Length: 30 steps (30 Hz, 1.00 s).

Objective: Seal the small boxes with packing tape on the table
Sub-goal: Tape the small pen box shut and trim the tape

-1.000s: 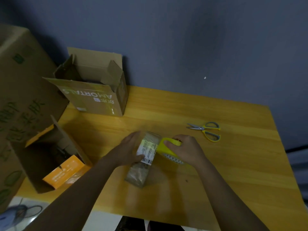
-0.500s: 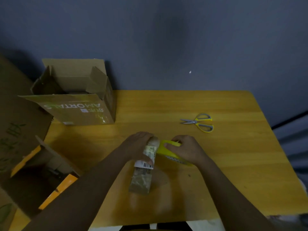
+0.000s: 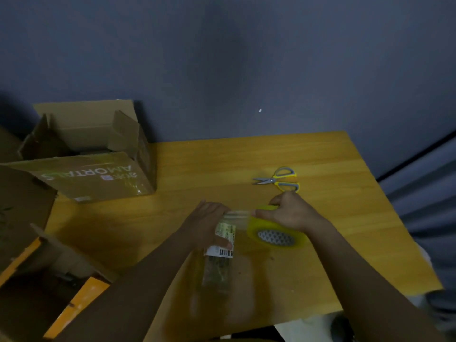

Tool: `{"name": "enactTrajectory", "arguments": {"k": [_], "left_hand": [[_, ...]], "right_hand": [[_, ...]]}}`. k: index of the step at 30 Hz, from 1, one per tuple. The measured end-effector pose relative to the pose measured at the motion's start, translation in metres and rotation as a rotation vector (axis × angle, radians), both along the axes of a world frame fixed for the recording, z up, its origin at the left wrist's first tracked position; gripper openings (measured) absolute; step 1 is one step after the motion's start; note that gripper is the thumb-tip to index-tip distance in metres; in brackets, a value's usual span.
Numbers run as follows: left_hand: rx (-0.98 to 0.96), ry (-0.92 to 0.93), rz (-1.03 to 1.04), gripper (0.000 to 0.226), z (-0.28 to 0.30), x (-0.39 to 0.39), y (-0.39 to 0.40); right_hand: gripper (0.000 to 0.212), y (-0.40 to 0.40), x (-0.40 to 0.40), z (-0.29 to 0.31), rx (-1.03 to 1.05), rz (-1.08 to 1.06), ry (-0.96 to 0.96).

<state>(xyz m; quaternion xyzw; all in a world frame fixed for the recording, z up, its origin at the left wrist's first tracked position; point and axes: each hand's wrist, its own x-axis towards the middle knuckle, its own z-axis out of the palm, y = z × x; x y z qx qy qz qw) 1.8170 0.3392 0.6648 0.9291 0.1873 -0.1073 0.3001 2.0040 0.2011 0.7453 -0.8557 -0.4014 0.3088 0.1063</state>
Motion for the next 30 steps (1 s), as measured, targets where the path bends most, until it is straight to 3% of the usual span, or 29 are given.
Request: {"name": "enactTrajectory", "arguments": {"k": [7,11,14,18,20,24,30], "left_hand": [[-0.058,0.030,0.017,0.096,0.002,0.001,0.000],[-0.071,0.034,0.048,0.097,0.002,-0.004,0.004],[-0.116,0.039,0.089,0.097,0.002,-0.014,0.013],[-0.202,0.083,0.120,0.117,0.004,-0.027,0.025],[-0.221,0.070,0.140,0.125,0.003,-0.033,0.030],[-0.242,0.072,0.157,0.111,-0.001,-0.039,0.031],[-0.273,0.055,0.147,0.122,-0.002,-0.035,0.032]], "right_hand": [[0.070,-0.009,0.009,-0.001,-0.267,0.015,-0.207],[0.082,-0.016,0.016,-0.002,-0.152,0.016,-0.035],[0.060,-0.019,0.015,-0.004,-0.061,-0.032,0.100],[0.053,-0.012,0.001,-0.023,-0.038,0.029,0.045],[0.070,-0.008,-0.006,-0.033,-0.032,0.057,0.008],[0.071,-0.010,-0.012,-0.045,-0.038,0.054,0.012],[0.072,-0.011,-0.014,-0.059,-0.106,0.008,0.002]]}}
